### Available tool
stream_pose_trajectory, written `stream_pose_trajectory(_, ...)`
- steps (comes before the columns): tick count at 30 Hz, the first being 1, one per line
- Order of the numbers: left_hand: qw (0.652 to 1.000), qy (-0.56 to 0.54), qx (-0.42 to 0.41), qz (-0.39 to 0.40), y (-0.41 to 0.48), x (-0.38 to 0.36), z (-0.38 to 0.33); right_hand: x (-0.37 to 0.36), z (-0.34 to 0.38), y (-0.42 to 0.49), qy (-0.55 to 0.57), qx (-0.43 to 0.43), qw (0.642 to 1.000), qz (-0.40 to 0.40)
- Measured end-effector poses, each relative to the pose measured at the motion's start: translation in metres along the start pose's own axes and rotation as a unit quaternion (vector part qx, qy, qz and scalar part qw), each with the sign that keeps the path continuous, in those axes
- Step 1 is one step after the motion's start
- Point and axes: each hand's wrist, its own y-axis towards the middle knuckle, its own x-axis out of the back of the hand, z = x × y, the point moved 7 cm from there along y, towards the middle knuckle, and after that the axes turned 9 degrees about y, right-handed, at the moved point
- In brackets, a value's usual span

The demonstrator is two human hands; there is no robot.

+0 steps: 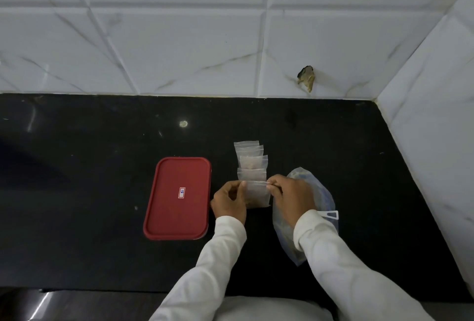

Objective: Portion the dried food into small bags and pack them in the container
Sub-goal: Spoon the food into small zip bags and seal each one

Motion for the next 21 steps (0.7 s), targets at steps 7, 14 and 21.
stream_pose_trajectory(7, 1.000, 0.016, 0.013, 0.001, 0.006, -0.004, 0.002, -0.003, 0.006, 0.007, -0.044, -0.001, 0.999, 0.004)
stream_pose_trajectory(14, 1.000, 0.006, 0.030, 0.003, 0.010, -0.008, 0.008, -0.006, 0.005, 0.011, -0.057, -0.003, 0.998, -0.009)
stream_pose_trajectory(21, 1.000, 0.005, 0.018, 0.000, 0.005, -0.009, 0.010, 0.002, 0.000, 0.006, -0.014, 0.015, 0.999, -0.028)
